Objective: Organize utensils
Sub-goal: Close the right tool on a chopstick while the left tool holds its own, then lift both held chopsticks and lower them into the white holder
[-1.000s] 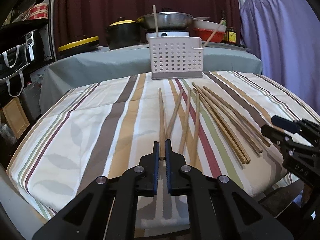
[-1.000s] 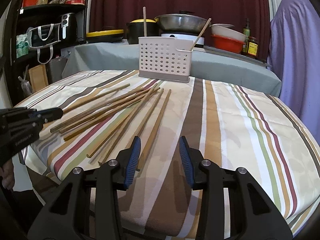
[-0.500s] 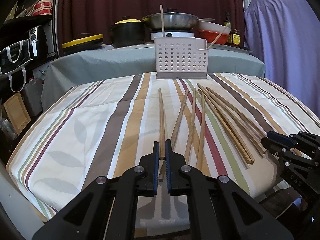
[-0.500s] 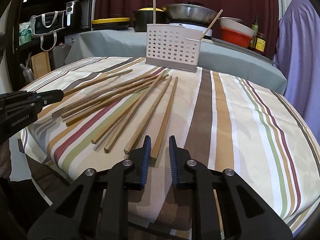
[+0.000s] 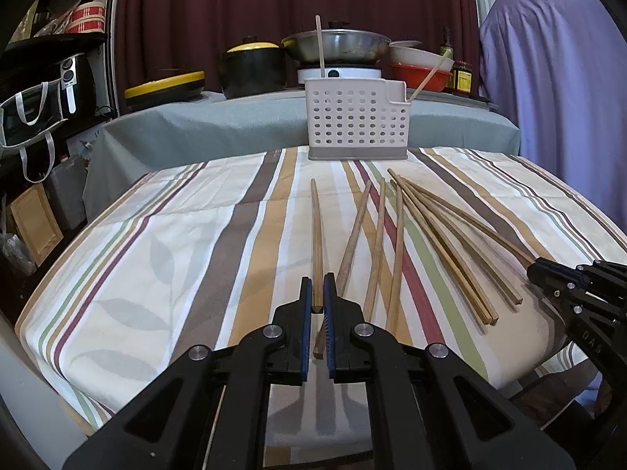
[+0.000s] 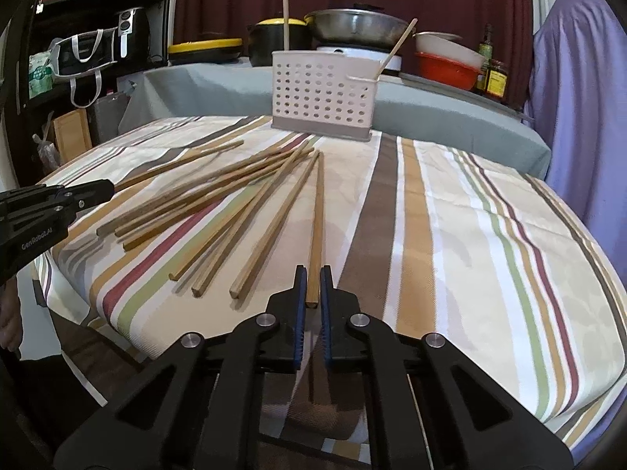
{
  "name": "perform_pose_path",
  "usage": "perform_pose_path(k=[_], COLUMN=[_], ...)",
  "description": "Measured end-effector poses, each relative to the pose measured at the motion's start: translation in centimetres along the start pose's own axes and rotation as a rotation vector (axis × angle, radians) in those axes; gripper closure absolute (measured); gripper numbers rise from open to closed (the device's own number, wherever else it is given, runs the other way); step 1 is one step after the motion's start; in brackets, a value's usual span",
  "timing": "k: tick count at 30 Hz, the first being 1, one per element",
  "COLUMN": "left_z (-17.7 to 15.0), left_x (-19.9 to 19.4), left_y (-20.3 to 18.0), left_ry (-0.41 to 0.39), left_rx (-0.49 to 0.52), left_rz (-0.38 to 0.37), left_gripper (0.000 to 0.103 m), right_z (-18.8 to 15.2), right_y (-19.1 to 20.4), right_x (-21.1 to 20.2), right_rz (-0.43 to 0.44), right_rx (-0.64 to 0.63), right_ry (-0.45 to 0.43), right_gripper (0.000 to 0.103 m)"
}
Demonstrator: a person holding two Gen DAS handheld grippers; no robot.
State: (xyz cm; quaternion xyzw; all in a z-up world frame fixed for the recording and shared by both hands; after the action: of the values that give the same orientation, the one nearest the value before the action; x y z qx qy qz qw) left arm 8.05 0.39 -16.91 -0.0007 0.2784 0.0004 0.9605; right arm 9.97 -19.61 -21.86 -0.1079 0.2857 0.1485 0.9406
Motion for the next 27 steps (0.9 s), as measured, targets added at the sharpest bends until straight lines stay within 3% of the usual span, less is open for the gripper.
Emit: perform_pose_path(k=[10,27], left_z=[3.4,12.0], left_x=[-2.3,-6.5], left_y=[0.8,2.5], left_ry=[-0.110,-0.297], left_rx=[0.000,-0.030], left_rz=[0.021,0.010], left_gripper=[0.096,0.096], right_z=[3.9,12.7], right_y=[-1.4,-5.0], right_x=[-2.9,-7.1], right_rz=[-0.053,-0.067], right_rx=[-0.006,0.045], right_ry=[-0.128,-0.318], right_gripper=[0.097,0.097])
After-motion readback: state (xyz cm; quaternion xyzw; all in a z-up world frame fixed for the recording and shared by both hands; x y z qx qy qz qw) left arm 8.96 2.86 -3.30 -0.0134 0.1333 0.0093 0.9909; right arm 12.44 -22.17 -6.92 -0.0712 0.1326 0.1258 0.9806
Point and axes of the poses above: each gripper's, at about its wrist camera, not at the fingertips, and x roughly the way its jaws point, y to its left, z to its top, the point moved 7 cm from there along x, roughly the way its jaws point, and after that the axes turned 4 degrees about -x, right-handed, at the moved point
